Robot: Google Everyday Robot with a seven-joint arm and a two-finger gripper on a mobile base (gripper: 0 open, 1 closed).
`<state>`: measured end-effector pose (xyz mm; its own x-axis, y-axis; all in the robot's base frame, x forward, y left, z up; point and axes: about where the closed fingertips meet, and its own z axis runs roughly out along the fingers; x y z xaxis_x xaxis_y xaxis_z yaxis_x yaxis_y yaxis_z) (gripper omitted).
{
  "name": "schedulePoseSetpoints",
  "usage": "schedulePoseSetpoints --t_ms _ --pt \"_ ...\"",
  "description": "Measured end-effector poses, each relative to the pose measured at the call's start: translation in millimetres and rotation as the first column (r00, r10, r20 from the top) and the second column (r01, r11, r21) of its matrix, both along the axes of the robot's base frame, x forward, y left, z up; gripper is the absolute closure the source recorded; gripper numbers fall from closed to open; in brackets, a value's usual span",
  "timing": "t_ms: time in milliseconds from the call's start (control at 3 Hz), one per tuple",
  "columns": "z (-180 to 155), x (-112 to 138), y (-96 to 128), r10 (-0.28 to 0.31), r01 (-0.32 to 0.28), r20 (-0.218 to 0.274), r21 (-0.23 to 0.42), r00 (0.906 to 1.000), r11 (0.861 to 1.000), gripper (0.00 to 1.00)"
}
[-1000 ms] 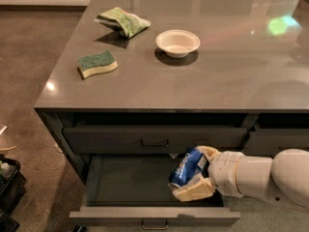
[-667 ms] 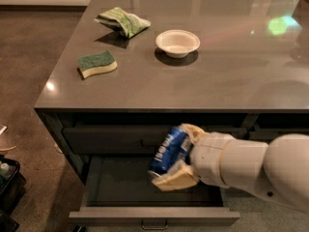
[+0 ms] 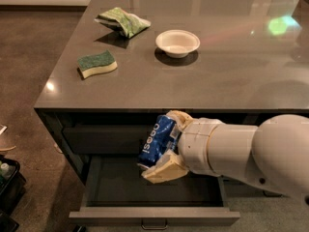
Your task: Pick pepsi can from middle drawer and place on counter
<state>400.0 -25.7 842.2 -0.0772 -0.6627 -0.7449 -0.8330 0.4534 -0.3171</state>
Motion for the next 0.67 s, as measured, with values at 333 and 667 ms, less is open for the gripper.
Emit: schedulePoseSetpoints --t_ms 333,667 --pt "18.3 38.8 -20.5 0.018 -0.018 0.002 0.028 0.9998 0.999 1.0" --pt "44.5 98.3 -25.0 0.079 -0.08 0.036 0.034 0.9963 0.996 1.0"
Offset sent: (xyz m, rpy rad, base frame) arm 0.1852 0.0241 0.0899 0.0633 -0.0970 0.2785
